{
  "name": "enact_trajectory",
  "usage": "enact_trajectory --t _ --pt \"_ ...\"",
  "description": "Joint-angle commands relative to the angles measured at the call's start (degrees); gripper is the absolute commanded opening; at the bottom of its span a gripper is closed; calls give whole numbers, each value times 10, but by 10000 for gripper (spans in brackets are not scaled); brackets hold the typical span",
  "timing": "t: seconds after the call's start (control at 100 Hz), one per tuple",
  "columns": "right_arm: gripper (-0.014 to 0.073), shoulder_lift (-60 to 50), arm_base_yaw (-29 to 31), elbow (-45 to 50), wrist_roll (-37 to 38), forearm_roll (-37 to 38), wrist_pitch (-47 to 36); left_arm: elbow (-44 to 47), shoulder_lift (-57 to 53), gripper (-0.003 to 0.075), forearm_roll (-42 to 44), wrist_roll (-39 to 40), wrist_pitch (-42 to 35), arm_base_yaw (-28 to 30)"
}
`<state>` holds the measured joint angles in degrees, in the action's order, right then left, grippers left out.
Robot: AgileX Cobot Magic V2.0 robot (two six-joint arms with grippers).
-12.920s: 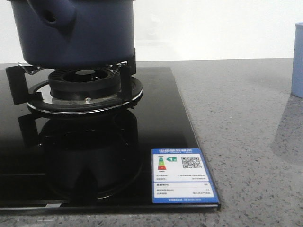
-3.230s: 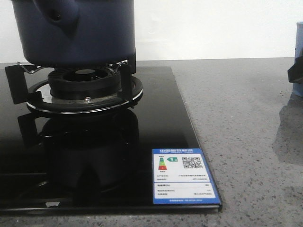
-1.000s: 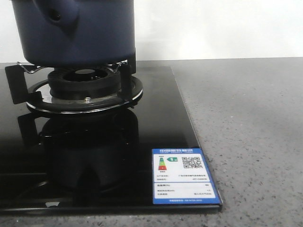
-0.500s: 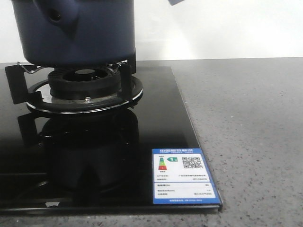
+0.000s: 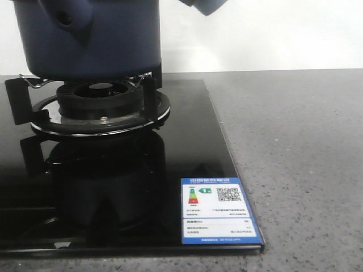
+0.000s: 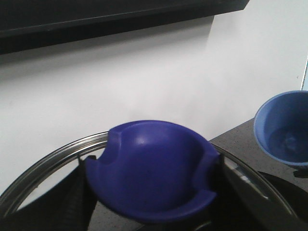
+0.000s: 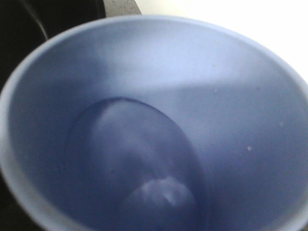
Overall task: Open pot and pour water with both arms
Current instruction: 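Tilt the cup with the right gripper to pour water into the pot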
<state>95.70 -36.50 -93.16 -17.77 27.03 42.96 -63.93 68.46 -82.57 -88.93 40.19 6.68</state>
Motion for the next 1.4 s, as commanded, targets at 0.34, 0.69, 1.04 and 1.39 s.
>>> enact_trajectory --t 0.34,0.69,1.04,1.39 --pt "372 -11 -9 -22 -3 145 -117 -24 -18 339 -43 4 -4 2" --pt "367 -10 -20 -20 -3 305 -157 -24 -18 339 -43 4 -4 2" --pt "367 -10 -24 -20 -3 397 -167 -24 -18 339 -43 4 -4 2" --pt "367 -10 -24 -20 -3 470 -173 -24 -18 339 -43 4 -4 2"
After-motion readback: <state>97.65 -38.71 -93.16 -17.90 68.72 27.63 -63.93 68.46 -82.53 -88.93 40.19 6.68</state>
